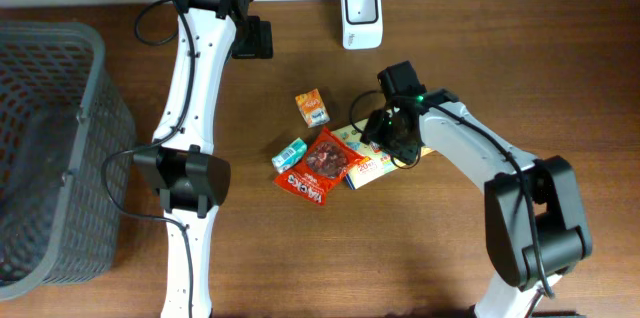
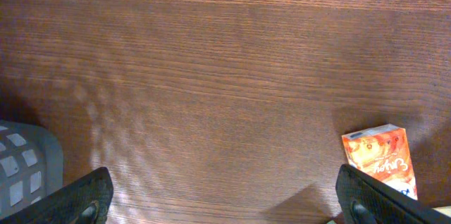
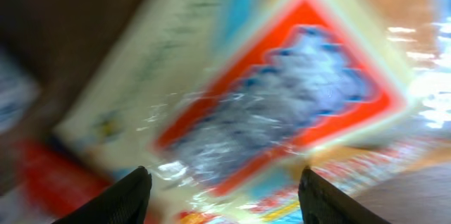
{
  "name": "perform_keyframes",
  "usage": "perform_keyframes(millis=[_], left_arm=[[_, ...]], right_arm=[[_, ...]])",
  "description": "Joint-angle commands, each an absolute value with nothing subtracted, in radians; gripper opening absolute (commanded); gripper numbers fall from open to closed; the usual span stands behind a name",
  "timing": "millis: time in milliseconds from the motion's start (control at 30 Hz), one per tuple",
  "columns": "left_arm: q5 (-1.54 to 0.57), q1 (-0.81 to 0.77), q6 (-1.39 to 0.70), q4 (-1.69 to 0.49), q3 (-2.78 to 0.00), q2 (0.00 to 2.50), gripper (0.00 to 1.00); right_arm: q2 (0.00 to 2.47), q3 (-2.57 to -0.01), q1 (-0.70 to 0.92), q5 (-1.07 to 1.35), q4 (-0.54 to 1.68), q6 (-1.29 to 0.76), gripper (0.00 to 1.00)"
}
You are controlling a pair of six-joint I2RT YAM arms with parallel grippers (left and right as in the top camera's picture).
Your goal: Scan the item barcode
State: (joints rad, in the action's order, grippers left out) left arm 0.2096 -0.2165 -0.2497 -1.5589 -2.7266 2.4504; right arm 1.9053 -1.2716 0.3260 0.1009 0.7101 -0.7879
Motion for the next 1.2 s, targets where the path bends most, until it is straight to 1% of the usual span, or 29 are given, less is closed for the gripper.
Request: perform_keyframes(millis=[0, 33, 67, 133, 167, 200, 233, 267, 300, 333, 367, 400, 467, 567, 600, 633, 667, 733, 800, 833, 867, 900, 933, 967, 1033, 1067, 1100, 1167], left_arm=[[0.206, -0.215, -0.241, -1.557, -2.73, 2.453, 0.99], [0.206, -0.215, -0.241, -1.557, -2.73, 2.453, 0.99], [0.206, -0.215, -0.241, -1.557, -2.73, 2.453, 0.99], [0.206, -0.215, -0.241, -1.557, -2.73, 2.453, 0.99], [0.206, -0.215, -0.241, -1.557, -2.73, 2.453, 0.99], [0.206, -0.215, -0.241, -1.557, -2.73, 2.453, 0.99], [0.206, -0.215, -0.241, -1.557, -2.73, 2.453, 0.99], [0.206, -0.215, -0.241, -1.557, -2.73, 2.453, 0.99], [0.206, -0.215, -0.241, -1.557, -2.73, 2.453, 0.99], [0.206, -0.215, -0.241, -1.557, -2.73, 2.453, 0.99], [0.206, -0.215, -0.241, -1.557, -2.73, 2.453, 0.99], [0.206, -0.215, -0.241, -1.557, -2.73, 2.453, 0.99], [0.206, -0.215, -0.241, -1.557, -2.73, 2.453, 0.99], [0.206, -0.215, -0.241, -1.557, -2.73, 2.453, 0.99], [0.206, -0.215, -0.241, -1.557, -2.73, 2.453, 0.99], [0.206, -0.215, -0.241, -1.557, -2.73, 2.453, 0.99], [0.206, -0.215, -0.241, -1.557, -2.73, 2.453, 0.99], [0.206, -0.215, -0.241, -1.557, -2.73, 2.453, 0.99], [0.206, -0.215, -0.241, -1.557, -2.73, 2.453, 0.99], [0.206, -0.215, -0.241, -1.557, -2.73, 2.453, 0.99], [0.206, -0.215, -0.241, -1.557, -2.73, 2.453, 0.99], [0.206, -0.215, -0.241, -1.557, -2.73, 2.453, 0.99], [0.206, -0.215, -0.241, -1.557, -2.73, 2.453, 0.99], [0.206, -0.215, -0.241, -1.557, -2.73, 2.453, 0.99], [0.206, -0.215, -0.241, -1.557, -2.73, 2.453, 0.99], [0.206, -0.215, -0.241, -1.557, -2.73, 2.453, 0.99], [0.206, -0.215, -0.241, -1.557, -2.73, 2.453, 0.99], [0.206, -0.215, -0.241, -1.557, -2.73, 2.453, 0.99]], right_arm=[[1.933, -1.279, 0.304, -0.105, 0.786, -0.865, 0.67], [1.932, -1.28, 0.276, -0.167, 0.831, -0.877, 0.67], [1.929, -1.286, 0.23, -0.157, 0.866, -0.868, 0.68], [1.917, -1.353, 0.177, 0.014, 0.941, -0.684, 0.68], [1.905, -1.402, 0.176, 0.197, 0.955, -0.496, 0.72], [1.897, -1.433, 0.197, 0.399, 0.946, -0.329, 0.83], [1.897, -1.439, 0.224, 0.506, 0.919, -0.233, 0.91], [1.904, -1.438, 0.267, 0.53, 0.878, -0.194, 0.97], [1.919, -1.438, 0.336, 0.507, 0.836, -0.194, 0.99], [1.937, -1.436, 0.404, 0.369, 0.801, -0.197, 1.0], [1.951, -1.435, 0.434, 0.297, 0.799, -0.203, 0.99], [1.968, -1.434, 0.456, 0.287, 0.799, -0.203, 0.96], [2.009, -1.421, 0.464, 0.255, 0.802, -0.245, 0.96], [2.056, -1.41, 0.413, 0.193, 0.822, -0.245, 0.96], [2.056, -1.41, 0.39, 0.146, 0.855, -0.286, 0.96], [2.054, -1.41, 0.354, 0.079, 0.905, -0.371, 0.96], [2.049, -1.412, 0.287, 0.074, 0.959, -0.401, 0.97], [2.013, -1.449, 0.21, 0.074, 1.063, -0.398, 0.96], [1.969, -1.492, 0.202, 0.087, 1.096, -0.398, 0.98], [1.959, -1.515, 0.202, 0.136, 1.073, -0.398, 0.99], [1.959, -1.526, 0.202, 0.219, 0.983, -0.398, 0.98], [1.972, -1.524, 0.206, 0.259, 0.842, -0.399, 0.96], [1.99, -1.523, 0.21, 0.255, 0.787, -0.4, 0.84], [2.027, -1.52, 0.21, 0.167, 0.75, -0.45, 0.59], [2.085, -1.52, 0.206, 0.009, 0.75, -0.514, 0.48], [2.101, -1.519, 0.201, -0.014, 0.751, -0.515, 0.44], [2.109, -1.517, 0.191, -0.036, 0.756, -0.527, 0.37], [2.116, -1.515, 0.149, -0.139, 0.844, -0.601, 0.31]])
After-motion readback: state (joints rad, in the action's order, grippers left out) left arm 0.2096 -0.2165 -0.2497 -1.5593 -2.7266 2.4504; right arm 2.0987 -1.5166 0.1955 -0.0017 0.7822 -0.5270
